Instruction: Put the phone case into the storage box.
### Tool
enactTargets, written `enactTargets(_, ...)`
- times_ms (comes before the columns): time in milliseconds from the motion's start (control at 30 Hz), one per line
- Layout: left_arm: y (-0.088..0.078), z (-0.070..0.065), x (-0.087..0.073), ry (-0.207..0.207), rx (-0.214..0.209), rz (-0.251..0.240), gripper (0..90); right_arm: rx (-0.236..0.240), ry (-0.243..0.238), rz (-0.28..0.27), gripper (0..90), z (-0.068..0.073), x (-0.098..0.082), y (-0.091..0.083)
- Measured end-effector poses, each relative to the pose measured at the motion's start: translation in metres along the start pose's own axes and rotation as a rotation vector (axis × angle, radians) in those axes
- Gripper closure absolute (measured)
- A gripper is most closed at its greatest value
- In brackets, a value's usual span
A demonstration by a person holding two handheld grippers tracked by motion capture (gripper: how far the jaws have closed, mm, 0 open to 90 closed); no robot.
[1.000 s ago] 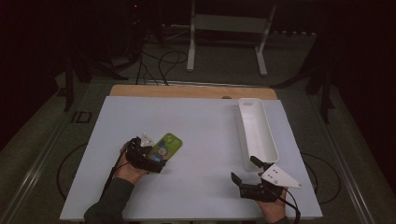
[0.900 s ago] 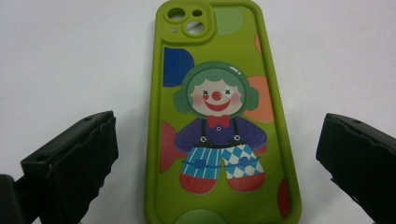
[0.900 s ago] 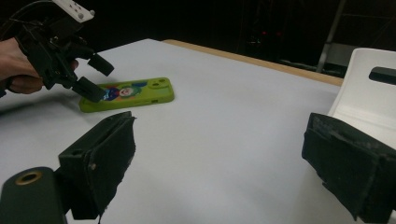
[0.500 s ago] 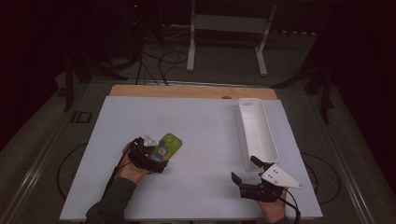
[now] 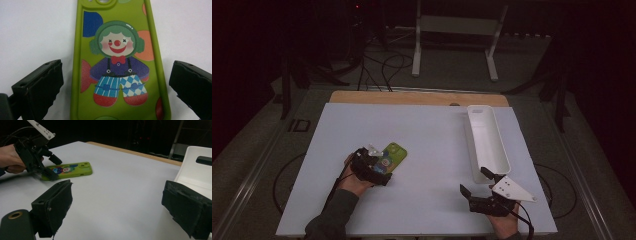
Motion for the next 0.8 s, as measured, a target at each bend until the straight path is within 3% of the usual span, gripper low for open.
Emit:
enactTargets(500, -0.0019, -0.0006, 0.0003, -0.007, -0.008, 0.006, 15.0, -0.001, 0.001, 0.001, 9.1, 0.0003, 0.0000, 0.0001)
enactTargets(800, -0.0028, -0.0020, 0.0006, 0.006, 0.010, 0.005, 16.1, -0.003, 0.001, 0.000, 9.1, 0.0000, 0.0001, -0.0003)
Point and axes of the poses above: each handheld gripper's, and its own axes: y roughly forward along the jaws, x roughly out of its top, z roughly to its left, the point moved 5 cm from there along y, roughly forward along the jaws, and after that the axes turned 13 degrees about z, right-handed, at the moved point
